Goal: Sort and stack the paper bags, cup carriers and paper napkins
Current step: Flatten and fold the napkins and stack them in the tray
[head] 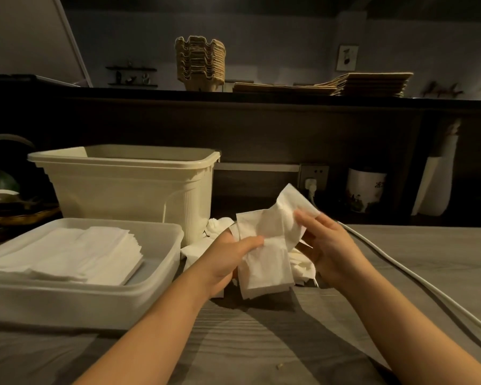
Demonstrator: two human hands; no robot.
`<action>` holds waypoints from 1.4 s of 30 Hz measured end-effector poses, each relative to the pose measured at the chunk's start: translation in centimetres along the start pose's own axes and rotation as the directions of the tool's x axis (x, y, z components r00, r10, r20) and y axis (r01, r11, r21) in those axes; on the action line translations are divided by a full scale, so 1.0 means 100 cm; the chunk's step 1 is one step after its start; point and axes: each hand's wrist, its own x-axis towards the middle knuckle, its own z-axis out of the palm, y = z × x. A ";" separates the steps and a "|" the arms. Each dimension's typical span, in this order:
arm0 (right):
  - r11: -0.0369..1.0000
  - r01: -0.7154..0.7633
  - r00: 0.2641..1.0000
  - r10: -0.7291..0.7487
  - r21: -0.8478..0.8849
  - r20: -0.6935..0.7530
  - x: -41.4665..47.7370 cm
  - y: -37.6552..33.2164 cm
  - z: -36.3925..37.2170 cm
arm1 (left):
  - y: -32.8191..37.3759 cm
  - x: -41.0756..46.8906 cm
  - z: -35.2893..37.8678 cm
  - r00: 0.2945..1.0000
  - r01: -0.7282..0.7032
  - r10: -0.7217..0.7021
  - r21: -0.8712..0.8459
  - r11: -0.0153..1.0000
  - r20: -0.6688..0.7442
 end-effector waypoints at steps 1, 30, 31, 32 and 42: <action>0.999 0.016 0.999 -0.015 0.048 -0.028 0.000 -0.002 0.000 | -0.001 0.001 0.000 1.000 0.015 -0.015 0.012 1.000 -0.013; 0.292 0.434 0.865 -0.399 -0.852 0.304 -0.005 0.011 0.011 | 0.001 -0.005 -0.001 0.993 -0.050 0.023 0.233 0.971 0.118; 0.280 0.430 0.863 -0.406 -0.858 0.299 -0.004 0.011 0.011 | 0.000 -0.003 -0.001 0.995 -0.045 0.019 0.256 0.966 0.101; 0.268 0.426 0.859 -0.421 -0.864 0.293 -0.004 0.011 0.010 | 0.000 -0.003 -0.001 0.996 -0.036 0.014 0.271 0.962 0.082; 0.397 0.355 0.935 -0.165 -0.847 0.315 -0.002 0.013 0.009 | 0.002 -0.008 -0.002 0.975 -0.084 0.017 0.297 0.951 0.221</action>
